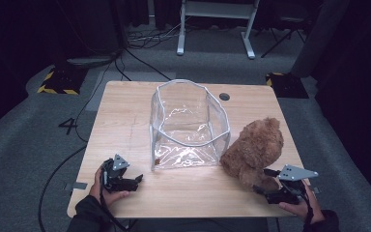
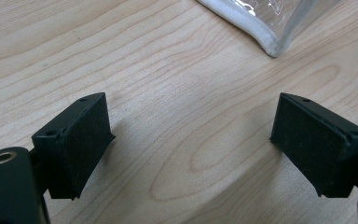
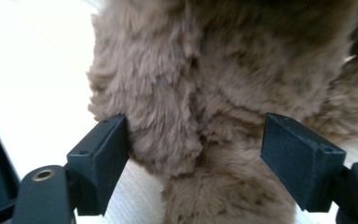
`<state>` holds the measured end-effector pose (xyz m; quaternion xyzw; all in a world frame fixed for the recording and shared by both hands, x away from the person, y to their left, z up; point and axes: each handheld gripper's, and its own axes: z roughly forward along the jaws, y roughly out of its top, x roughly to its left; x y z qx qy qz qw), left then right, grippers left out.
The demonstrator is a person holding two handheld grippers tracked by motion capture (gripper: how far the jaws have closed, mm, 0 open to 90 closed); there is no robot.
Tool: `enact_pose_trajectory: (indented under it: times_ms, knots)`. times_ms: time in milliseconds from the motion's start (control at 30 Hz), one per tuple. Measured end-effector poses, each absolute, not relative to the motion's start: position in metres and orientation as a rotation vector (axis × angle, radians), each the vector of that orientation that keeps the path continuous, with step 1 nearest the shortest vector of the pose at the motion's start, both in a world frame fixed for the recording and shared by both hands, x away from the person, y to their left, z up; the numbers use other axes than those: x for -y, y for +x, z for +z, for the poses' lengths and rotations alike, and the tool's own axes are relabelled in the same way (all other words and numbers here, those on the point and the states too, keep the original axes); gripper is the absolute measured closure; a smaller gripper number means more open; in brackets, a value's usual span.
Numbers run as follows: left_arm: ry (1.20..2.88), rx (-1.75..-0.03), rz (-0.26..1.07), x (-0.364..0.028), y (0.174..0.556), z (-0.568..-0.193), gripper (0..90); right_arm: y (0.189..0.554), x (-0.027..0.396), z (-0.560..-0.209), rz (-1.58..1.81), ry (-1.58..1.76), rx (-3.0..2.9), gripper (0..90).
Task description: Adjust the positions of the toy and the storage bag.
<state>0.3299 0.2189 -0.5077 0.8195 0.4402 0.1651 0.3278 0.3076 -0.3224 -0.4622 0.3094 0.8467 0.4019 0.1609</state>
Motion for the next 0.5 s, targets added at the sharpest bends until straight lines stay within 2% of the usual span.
enact_pose_trajectory:
  times_ms: [100, 267, 300, 433, 500]
  knots:
    - [2.145, -1.152, 0.432, -0.219, 0.330, -0.508, 11.9, 0.310, 0.320, -0.467, 1.142, 0.890, -2.437, 26.1]
    - [2.145, -1.154, 0.432, -0.219, 0.330, -0.508, 11.9, 0.313, 0.318, -0.475, 1.095, 0.884, -2.426, 37.2]
    - [2.145, -1.154, 0.432, -0.219, 0.330, -0.508, 11.9, 0.313, 0.318, -0.475, 1.095, 0.884, -2.426, 37.2]
    - [2.145, -1.154, 0.432, -0.219, 0.330, -0.508, 11.9, 0.317, 0.322, -0.479, 1.042, 0.875, -2.408, 50.2]
    - [2.145, -1.154, 0.433, -0.219, 0.330, -0.508, 11.9, 0.320, 0.325, -0.481, 1.031, 0.888, -2.399, 53.7]
